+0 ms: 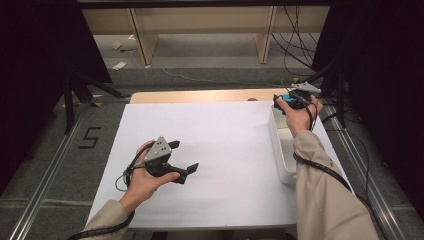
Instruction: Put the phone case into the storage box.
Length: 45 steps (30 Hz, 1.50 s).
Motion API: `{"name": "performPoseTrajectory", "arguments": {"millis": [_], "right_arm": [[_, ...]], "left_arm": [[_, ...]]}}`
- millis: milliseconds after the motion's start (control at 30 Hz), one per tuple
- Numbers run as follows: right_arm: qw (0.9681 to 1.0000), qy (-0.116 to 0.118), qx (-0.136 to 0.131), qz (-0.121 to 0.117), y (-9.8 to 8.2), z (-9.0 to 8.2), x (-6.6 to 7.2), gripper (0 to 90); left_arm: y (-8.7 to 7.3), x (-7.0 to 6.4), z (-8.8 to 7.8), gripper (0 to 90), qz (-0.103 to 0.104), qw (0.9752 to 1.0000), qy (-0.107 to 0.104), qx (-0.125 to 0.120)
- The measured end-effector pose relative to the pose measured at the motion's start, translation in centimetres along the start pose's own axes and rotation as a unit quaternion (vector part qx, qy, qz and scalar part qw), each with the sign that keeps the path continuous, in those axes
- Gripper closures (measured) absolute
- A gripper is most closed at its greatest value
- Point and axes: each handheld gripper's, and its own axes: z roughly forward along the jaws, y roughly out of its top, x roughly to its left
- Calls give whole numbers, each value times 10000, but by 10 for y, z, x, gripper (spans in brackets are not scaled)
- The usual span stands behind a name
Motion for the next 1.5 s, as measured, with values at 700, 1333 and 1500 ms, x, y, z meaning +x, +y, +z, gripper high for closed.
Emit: {"name": "performPoseTrajectory", "arguments": {"millis": [700, 1333, 1500], "right_arm": [[10000, -80, -50, -31, -2, 8, 1, 161], [9998, 63, -12, 211, -3, 6, -2, 23], [9997, 106, -57, 222, -3, 3, -3, 22]], "left_arm": [[0, 0, 0, 0, -14, 10000, -11, -8], [0, -1, 1, 0, -15, 10000, -9, -1], [0, -1, 1, 0, -12, 10000, -8, 1]]}}
